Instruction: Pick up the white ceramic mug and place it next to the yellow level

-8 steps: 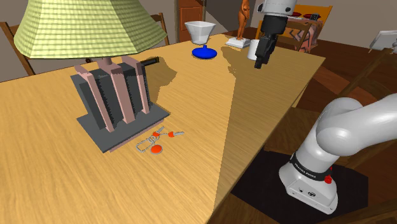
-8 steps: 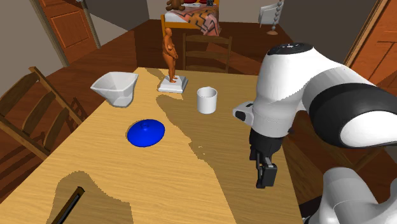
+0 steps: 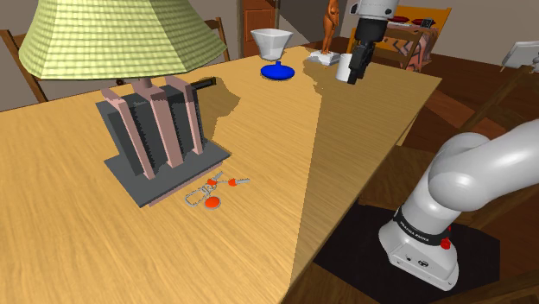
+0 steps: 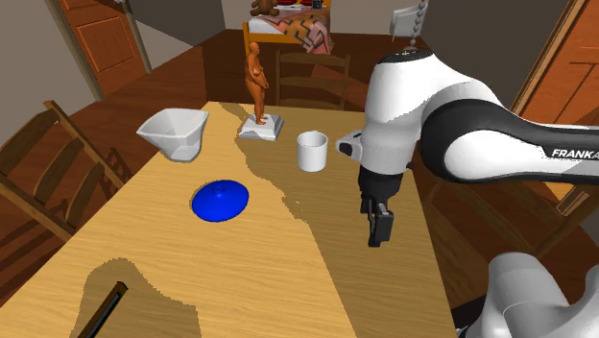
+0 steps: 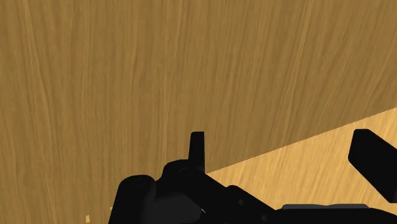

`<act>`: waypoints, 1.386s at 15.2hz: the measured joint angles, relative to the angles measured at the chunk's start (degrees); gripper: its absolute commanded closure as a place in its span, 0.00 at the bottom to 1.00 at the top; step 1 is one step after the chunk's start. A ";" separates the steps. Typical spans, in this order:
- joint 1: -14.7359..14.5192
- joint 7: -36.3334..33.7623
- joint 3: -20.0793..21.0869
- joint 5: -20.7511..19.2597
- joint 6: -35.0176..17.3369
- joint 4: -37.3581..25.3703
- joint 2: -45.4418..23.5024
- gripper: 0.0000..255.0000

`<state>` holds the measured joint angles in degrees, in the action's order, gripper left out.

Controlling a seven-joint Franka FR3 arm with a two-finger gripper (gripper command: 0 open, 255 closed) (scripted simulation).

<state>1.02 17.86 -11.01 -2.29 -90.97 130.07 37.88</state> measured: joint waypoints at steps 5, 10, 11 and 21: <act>0.66 7.63 -5.61 -2.65 -1.91 -5.73 -7.00 0.00; 0.96 15.48 -11.13 -3.49 -3.99 -12.43 -14.99 0.00; 0.98 17.02 -12.14 -3.38 -4.27 -13.98 -16.68 0.00; 3.06 34.02 -21.67 3.78 -3.86 -35.36 -38.07 0.00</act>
<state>4.08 51.89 -32.68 1.49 -94.83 94.72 -0.19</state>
